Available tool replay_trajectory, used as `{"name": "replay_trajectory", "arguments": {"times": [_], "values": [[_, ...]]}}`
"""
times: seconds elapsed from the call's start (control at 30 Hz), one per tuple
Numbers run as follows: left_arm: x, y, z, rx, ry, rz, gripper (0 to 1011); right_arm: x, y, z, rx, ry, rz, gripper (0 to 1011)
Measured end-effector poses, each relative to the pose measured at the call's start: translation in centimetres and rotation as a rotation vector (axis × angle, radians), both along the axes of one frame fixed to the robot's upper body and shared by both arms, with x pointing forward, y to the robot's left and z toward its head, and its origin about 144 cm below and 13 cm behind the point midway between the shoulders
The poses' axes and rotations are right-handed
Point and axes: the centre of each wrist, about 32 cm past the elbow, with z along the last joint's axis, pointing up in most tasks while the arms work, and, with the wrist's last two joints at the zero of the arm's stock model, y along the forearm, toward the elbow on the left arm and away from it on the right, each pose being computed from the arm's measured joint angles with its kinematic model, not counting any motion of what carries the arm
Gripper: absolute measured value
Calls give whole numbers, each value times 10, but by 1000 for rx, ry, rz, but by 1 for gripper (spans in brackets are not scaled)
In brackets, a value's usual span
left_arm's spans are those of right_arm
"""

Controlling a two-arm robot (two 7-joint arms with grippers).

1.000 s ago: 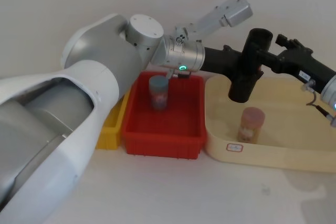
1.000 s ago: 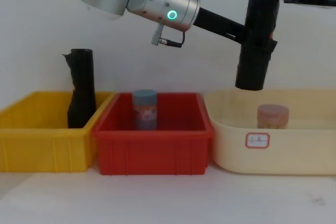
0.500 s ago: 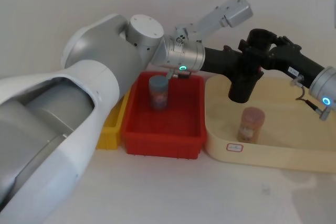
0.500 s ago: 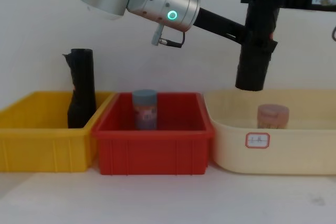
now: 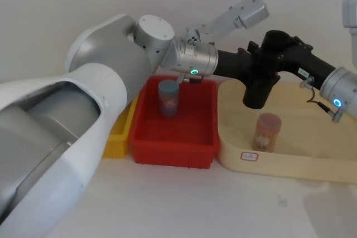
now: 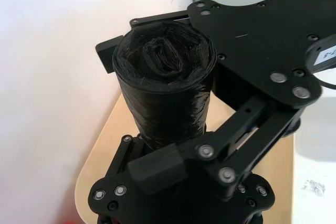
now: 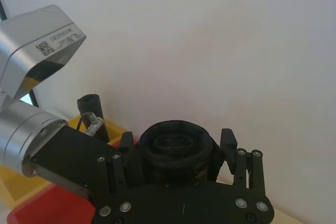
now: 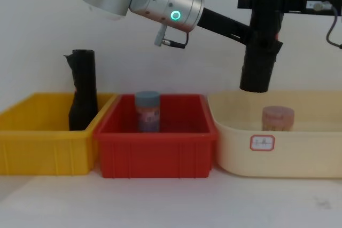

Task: Pick up the garbage bag with the one hand and transfer it to the other hand.

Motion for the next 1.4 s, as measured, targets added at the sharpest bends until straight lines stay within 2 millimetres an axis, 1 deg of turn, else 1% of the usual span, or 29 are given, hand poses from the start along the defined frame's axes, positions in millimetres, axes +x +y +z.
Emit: {"name": "replay_trajectory", "arguments": {"times": [0.17,0.2,0.33,0.43,0.53,0.57,0.6,0.63,0.83,1.4], "values": [[0,0,0,0,0,0,400,2,2,0,-9,-2,-4,993],[0,0,0,0,0,0,400,2,2,0,-11,-3,-5,956],[0,0,0,0,0,0,400,4,3,1,-15,-5,-8,888],[0,0,0,0,0,0,400,4,3,1,-18,-6,-10,787],[0,0,0,0,0,1,400,5,4,1,-20,-6,-10,736],[0,0,0,0,0,1,400,5,4,1,-21,-7,-10,672],[0,0,0,0,0,1,400,5,4,1,-21,-7,-10,658],[0,0,0,0,0,1,400,5,4,1,-22,-7,-10,601],[0,0,0,0,0,1,400,6,4,1,-24,-7,-12,547],[0,0,0,0,0,0,400,6,5,1,-27,-8,-14,547]]}}
